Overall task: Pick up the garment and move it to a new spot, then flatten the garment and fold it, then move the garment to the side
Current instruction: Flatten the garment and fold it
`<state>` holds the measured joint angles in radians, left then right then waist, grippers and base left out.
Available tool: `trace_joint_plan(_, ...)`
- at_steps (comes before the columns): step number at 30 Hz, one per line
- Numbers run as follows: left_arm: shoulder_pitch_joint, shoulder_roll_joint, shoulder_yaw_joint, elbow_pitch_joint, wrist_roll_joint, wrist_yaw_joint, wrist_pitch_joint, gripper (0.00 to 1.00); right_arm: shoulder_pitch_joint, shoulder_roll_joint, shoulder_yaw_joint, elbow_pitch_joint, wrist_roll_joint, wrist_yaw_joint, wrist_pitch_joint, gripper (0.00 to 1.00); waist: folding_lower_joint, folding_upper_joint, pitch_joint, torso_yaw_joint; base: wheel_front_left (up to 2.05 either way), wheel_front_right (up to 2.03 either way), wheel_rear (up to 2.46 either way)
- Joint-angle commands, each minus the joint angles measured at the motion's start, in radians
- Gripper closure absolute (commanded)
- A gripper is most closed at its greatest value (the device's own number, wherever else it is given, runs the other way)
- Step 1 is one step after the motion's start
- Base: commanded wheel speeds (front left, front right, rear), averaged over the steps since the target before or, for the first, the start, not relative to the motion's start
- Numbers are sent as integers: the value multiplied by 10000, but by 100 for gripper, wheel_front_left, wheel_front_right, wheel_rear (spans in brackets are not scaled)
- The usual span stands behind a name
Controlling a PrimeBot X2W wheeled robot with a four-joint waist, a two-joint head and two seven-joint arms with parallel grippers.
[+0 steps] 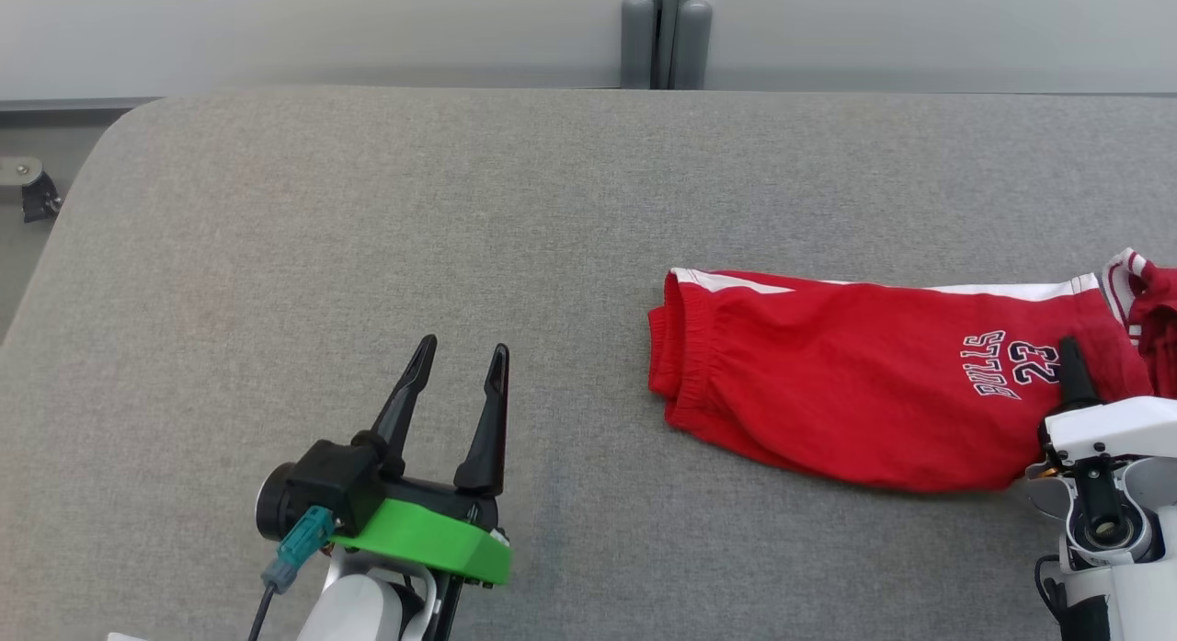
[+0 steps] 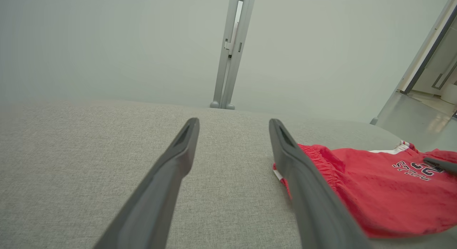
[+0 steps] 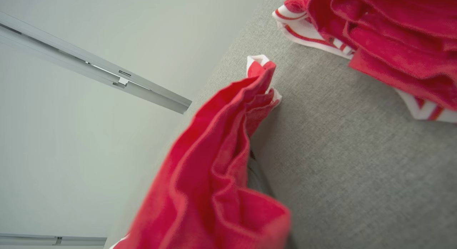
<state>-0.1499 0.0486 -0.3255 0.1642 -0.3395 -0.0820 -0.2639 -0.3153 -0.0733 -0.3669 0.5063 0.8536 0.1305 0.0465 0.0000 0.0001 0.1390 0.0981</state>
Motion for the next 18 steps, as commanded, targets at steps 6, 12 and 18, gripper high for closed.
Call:
trace_joint_plan(6, 44, 41, -89, 87, 115, -80, -1, 0, -183, 126, 86, 7, -93, -1, -194, 100, 0, -1, -237, -148, 0, 0, 0)
trace_joint_plan(12, 52, 41, -173, 145, 119, -45, -1, 0, -460, 168, 795, -332, 35, -1, -405, 100, 0, -1, -335, 232, 0, 0, 0)
trace_joint_plan(18, 259, 41, -85, 213, 104, -18, -1, 0, -439, 197, 2018, -1033, 426, -1, -464, 100, 0, -1, -459, 673, 0, 0, 0)
